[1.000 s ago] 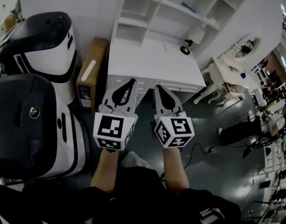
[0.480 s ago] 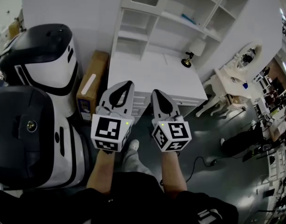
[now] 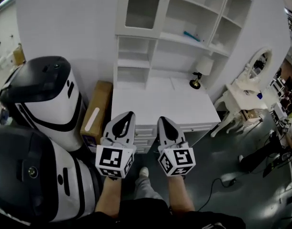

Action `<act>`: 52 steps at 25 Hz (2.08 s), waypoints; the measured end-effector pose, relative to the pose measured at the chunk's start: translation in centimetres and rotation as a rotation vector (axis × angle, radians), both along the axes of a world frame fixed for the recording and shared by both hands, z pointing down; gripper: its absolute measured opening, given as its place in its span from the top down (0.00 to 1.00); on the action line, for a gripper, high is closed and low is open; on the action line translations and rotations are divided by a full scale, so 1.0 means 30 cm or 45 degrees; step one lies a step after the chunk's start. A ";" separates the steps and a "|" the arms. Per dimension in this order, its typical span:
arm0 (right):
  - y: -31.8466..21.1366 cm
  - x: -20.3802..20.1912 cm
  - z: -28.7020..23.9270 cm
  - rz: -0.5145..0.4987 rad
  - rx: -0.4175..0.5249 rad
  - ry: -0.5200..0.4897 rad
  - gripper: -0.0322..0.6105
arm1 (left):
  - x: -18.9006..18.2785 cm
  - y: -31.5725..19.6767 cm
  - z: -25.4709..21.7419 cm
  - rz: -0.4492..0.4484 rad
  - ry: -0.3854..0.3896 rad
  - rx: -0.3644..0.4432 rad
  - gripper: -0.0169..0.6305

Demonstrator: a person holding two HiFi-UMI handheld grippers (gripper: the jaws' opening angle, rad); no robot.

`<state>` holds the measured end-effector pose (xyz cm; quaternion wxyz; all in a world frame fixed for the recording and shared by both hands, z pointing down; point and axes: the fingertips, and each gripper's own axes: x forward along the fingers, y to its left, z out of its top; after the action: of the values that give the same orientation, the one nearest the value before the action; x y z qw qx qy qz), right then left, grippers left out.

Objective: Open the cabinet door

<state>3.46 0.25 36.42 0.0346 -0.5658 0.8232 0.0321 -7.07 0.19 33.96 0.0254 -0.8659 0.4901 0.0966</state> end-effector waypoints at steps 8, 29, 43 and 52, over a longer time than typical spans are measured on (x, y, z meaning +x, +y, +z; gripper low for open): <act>-0.245 0.086 -0.040 -0.042 -0.008 -0.013 0.93 | 0.106 -0.253 -0.044 -0.028 -0.032 -0.009 0.96; -0.748 0.409 -0.198 -0.156 0.122 -0.140 0.93 | 0.442 -0.788 -0.292 -0.073 -0.173 0.179 0.96; -0.958 0.399 -0.268 -0.267 0.190 -0.027 0.93 | 0.495 -0.990 -0.466 -0.119 -0.319 0.352 0.96; -1.113 0.375 -0.351 -0.253 0.297 0.023 0.93 | 0.456 -1.137 -0.635 -0.262 -0.509 0.554 0.96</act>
<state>14.72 -33.13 25.90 0.0957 -0.4735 0.8660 0.1292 6.59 -33.91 14.92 0.3155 -0.7880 0.5282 0.0241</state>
